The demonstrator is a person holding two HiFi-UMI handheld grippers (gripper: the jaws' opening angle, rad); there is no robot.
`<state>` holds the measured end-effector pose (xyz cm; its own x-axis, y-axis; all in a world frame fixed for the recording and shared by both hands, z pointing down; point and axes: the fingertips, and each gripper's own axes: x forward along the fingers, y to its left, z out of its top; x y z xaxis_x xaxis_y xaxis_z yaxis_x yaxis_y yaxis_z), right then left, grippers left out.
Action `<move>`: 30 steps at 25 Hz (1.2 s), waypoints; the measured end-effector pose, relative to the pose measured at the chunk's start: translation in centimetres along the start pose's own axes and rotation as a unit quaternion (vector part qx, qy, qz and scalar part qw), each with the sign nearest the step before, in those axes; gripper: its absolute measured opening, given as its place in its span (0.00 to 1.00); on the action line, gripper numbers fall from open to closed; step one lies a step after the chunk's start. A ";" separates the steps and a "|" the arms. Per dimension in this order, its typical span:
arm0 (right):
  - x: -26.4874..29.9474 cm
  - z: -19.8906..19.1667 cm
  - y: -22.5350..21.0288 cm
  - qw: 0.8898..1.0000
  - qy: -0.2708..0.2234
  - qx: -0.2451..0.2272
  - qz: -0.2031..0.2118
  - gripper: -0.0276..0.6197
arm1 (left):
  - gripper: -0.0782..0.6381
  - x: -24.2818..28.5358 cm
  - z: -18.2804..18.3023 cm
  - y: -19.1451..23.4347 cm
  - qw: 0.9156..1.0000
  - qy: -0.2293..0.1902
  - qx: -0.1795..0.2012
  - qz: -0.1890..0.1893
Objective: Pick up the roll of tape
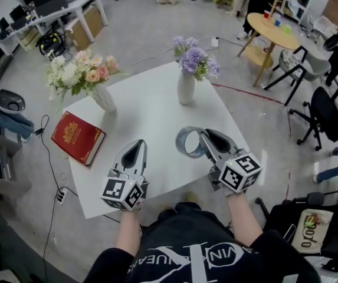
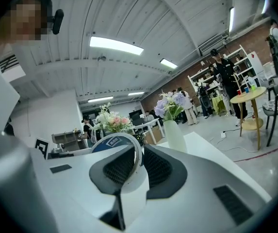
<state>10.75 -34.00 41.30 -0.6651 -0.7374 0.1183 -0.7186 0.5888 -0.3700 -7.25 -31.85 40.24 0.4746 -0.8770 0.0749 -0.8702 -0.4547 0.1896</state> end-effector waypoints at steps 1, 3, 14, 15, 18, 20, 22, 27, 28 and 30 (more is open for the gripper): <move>0.0 0.1 0.0 1.000 -0.002 0.000 0.001 0.15 | 0.11 0.0 0.1 0.0 1.000 -0.001 0.001 0.001; 0.1 0.3 0.1 1.000 -0.007 0.000 0.004 0.15 | 0.11 0.1 0.3 0.1 1.000 -0.005 0.003 0.002; 0.0 2.3 0.2 0.999 -0.028 -0.012 0.016 0.15 | 0.11 0.4 2.0 0.3 1.000 -0.024 0.011 0.009; 0.0 2.4 0.2 0.999 -0.031 -0.013 0.017 0.15 | 0.11 0.5 2.1 0.3 1.000 -0.025 0.011 0.010; 0.0 2.8 0.1 0.999 -0.036 -0.015 0.018 0.15 | 0.11 0.6 2.5 0.4 0.999 -0.031 0.014 0.012; 0.0 3.0 0.0 0.999 -0.042 -0.016 0.022 0.15 | 0.11 0.6 2.8 0.5 0.999 -0.034 0.017 0.013; 0.1 3.4 0.1 0.999 -0.044 -0.018 0.024 0.15 | 0.11 0.6 3.2 0.5 0.999 -0.038 0.019 0.016; 0.4 4.2 0.3 0.998 -0.050 -0.023 0.032 0.15 | 0.11 0.5 3.9 0.9 0.998 -0.047 0.022 0.023; 0.5 4.2 0.3 0.998 -0.052 -0.023 0.035 0.15 | 0.11 0.5 4.0 0.9 0.998 -0.048 0.023 0.024; 0.7 4.4 0.4 0.997 -0.055 -0.023 0.038 0.15 | 0.11 0.4 4.2 1.1 0.998 -0.050 0.025 0.026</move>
<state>10.89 -35.67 37.18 -0.6940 -0.7198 -0.0114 -0.6768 0.6577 -0.3307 -8.52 -33.37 36.36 0.4155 -0.9094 -0.0157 -0.8998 -0.4135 0.1392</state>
